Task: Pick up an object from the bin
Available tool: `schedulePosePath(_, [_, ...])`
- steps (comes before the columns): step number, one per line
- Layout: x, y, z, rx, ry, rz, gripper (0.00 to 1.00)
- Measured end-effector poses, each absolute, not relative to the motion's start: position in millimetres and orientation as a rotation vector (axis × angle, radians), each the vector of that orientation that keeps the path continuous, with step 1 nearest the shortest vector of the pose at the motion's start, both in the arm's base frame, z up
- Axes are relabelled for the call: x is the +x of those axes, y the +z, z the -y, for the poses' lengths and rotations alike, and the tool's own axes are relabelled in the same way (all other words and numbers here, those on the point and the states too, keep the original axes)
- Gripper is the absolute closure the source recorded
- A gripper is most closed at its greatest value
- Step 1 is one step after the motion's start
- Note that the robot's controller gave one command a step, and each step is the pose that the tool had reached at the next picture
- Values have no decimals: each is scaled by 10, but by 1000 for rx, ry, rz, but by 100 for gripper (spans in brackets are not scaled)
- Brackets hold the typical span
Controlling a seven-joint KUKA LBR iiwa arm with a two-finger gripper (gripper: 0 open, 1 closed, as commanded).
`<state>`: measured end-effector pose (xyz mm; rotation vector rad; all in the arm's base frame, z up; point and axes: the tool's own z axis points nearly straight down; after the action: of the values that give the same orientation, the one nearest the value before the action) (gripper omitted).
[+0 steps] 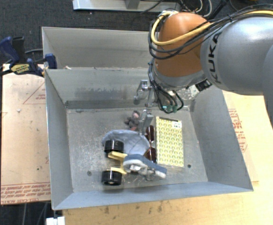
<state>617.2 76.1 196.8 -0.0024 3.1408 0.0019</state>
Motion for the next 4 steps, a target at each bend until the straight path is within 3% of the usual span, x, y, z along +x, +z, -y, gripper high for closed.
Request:
schedulePosePath(1, [6100,1851,-889,-55,-2,-3133,0])
schedulePosePath(2, [6287,1212,-1014,-363,6,-3110,0])
schedulePosePath(3, [6027,870,-633,-633,2,-3077,0])
schedulePosePath(4, [5869,803,-536,-594,0,-3086,0])
